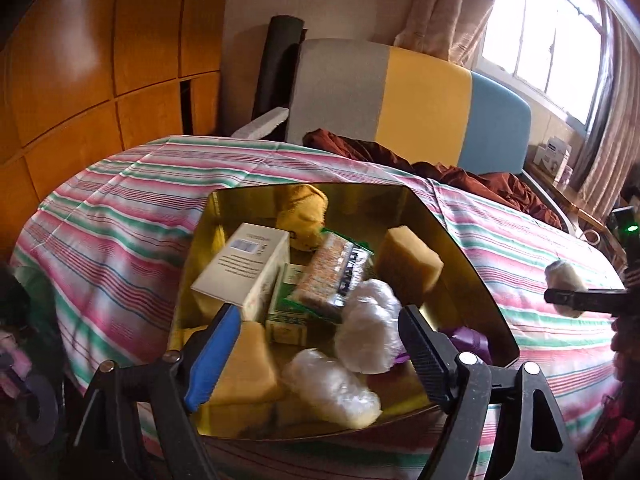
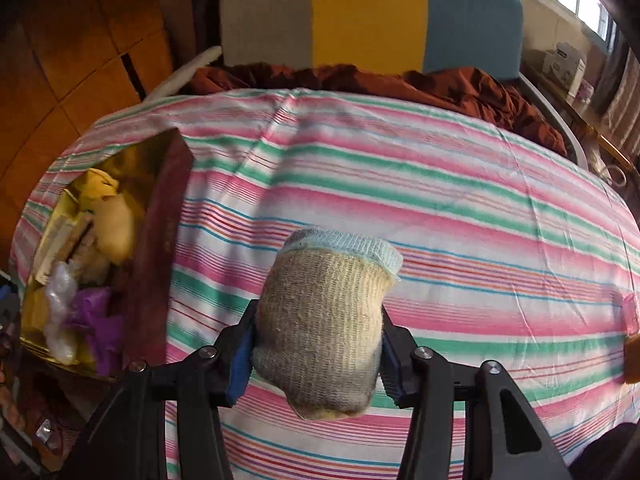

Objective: Organize objects
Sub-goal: 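Carry the beige knit glove into the tray and open the right tool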

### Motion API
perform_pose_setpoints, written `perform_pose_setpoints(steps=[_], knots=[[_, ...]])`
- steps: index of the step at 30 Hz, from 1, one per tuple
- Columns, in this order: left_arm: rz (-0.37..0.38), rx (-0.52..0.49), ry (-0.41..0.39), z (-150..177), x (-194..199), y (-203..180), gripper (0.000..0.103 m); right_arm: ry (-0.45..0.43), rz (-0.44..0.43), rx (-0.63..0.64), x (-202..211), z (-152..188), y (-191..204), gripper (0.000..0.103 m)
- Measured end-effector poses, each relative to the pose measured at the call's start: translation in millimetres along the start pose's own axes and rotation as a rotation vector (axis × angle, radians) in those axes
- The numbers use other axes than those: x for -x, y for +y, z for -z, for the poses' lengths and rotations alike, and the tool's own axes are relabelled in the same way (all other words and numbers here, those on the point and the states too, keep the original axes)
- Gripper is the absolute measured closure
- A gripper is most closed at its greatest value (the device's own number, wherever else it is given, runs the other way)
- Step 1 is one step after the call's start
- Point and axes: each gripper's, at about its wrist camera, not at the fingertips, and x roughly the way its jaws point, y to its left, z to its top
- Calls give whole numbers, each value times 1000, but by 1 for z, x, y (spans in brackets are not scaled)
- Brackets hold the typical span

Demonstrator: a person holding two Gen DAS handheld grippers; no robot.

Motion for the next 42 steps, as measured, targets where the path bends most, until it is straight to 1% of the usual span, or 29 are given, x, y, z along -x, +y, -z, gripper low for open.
perform_pose_setpoints(steps=[2, 4, 6, 8, 11, 13, 14, 15, 16, 20, 24, 25, 27, 29, 34, 36, 37, 42], knots=[[-16, 20, -7, -1, 4, 9, 19, -42, -76, 80, 15, -8, 31, 51], [-31, 42, -14, -2, 8, 18, 18, -63, -145, 178, 22, -12, 66, 51], [-43, 63, -18, -2, 11, 27, 16, -60, -201, 261, 24, -12, 99, 51], [-53, 75, -20, -2, 12, 34, 15, -41, -240, 329, 17, -14, 127, 51], [-60, 90, -20, -1, 13, 41, 14, 3, -263, 423, -2, -16, 161, 51], [-67, 105, -16, 1, 13, 45, 10, 44, -267, 464, -19, -18, 177, 51], [-70, 114, -16, 1, 14, 47, 6, 59, -262, 477, -29, -20, 183, 51], [-74, 121, -15, 2, 14, 48, 3, 69, -253, 483, -36, -20, 187, 51], [-79, 126, -14, 2, 14, 50, 1, 78, -240, 486, -44, -22, 192, 51], [-93, 142, -12, 2, 14, 55, 0, 99, -195, 440, -69, -35, 193, 51], [-104, 144, -5, 1, 14, 55, 0, 101, -194, 396, -75, -40, 187, 48], [-116, 140, -3, 1, 14, 54, 0, 96, -203, 384, -72, -40, 186, 46], [-150, 126, 1, 0, 14, 50, 0, 72, -207, 373, -65, -39, 184, 31], [-173, 115, -3, -1, 16, 46, 0, 51, -211, 358, -57, -36, 181, 30], [-187, 123, -37, -5, 26, 41, 0, -5, -206, 315, -36, -25, 174, 30], [-230, 123, -47, -7, 30, 37, 0, -24, -204, 296, -29, -18, 170, 30], [-239, 119, -50, -7, 32, 35, 0, -31, -201, 285, -25, -14, 168, 30], [-241, 108, -83, -3, 45, 26, 0, -77, -173, 246, -12, 4, 162, 30]])
